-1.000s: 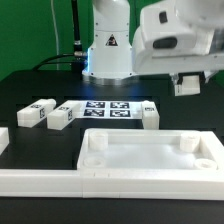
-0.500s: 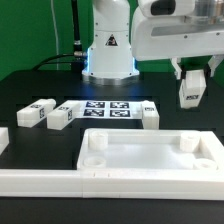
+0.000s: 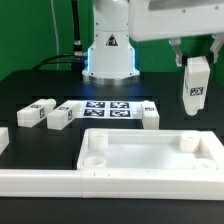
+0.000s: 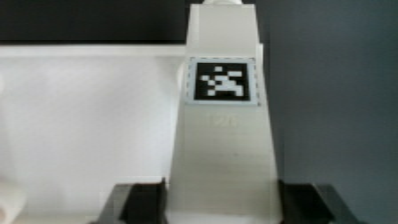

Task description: Assemble desk

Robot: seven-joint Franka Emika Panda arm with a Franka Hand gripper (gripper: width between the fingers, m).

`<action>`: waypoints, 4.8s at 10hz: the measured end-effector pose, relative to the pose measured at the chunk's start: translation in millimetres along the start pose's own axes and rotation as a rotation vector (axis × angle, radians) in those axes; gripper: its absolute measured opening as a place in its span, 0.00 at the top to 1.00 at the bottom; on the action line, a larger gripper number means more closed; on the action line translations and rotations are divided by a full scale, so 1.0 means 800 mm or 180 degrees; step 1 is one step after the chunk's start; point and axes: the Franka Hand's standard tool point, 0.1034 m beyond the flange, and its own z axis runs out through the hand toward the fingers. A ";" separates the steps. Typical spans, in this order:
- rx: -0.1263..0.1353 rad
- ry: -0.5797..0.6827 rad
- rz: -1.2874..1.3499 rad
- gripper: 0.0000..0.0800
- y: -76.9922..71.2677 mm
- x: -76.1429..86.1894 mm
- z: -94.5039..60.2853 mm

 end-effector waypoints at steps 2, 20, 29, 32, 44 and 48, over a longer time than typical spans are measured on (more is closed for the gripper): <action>0.0018 0.0413 -0.0005 0.64 -0.004 0.005 -0.001; -0.0140 0.0970 -0.0760 0.64 0.012 0.077 -0.006; -0.0195 0.1043 -0.1106 0.64 0.003 0.100 0.007; -0.0195 0.1091 -0.1182 0.64 -0.008 0.096 0.016; -0.0191 0.1008 -0.1207 0.64 -0.004 0.087 0.048; -0.0186 0.1261 -0.1212 0.64 -0.006 0.083 0.051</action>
Offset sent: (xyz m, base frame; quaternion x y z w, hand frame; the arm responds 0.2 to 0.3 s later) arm 0.0000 0.0000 0.0000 0.0000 0.1296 0.0000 0.9916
